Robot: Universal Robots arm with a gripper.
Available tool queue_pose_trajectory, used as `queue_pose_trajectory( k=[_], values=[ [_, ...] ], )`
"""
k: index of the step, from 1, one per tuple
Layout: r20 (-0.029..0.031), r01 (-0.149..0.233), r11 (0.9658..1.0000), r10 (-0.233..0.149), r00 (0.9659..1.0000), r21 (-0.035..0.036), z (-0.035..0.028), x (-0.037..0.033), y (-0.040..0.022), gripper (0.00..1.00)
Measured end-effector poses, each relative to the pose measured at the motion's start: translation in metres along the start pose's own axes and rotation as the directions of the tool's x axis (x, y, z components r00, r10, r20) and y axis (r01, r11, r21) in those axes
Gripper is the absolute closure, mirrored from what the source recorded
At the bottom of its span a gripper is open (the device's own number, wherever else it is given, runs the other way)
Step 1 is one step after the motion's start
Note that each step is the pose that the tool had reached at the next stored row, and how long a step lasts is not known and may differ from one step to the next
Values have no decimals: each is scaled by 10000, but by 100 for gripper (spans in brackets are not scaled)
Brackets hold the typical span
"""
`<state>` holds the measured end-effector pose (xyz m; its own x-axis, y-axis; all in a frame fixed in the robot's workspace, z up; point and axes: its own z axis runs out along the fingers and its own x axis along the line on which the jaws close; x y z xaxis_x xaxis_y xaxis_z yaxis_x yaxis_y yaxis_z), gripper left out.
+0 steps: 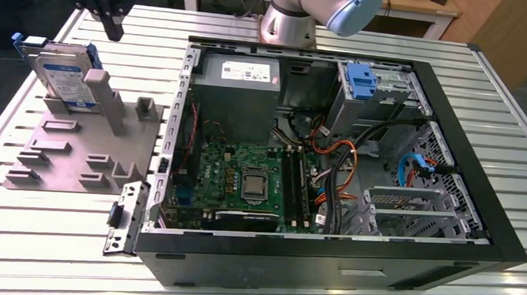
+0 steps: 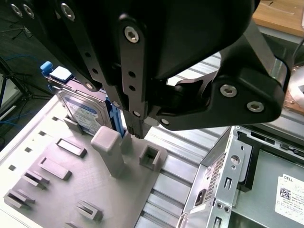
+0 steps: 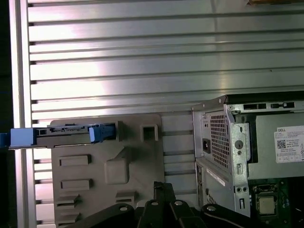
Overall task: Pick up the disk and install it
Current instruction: 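Reach for the disk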
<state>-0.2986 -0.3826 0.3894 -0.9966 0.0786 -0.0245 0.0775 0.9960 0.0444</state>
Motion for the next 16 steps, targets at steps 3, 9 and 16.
queue_pose_trajectory(
  k=[3, 9, 16],
  values=[
    [-1, 0, 10000, 0, 10000, 0, 1, 13, -1, 89],
    [-1, 0, 10000, 0, 10000, 1, 4, 39, -3, 89],
    [0, -1, 10000, 1, 10000, 1, 7, 79, -6, 89]
  ],
)
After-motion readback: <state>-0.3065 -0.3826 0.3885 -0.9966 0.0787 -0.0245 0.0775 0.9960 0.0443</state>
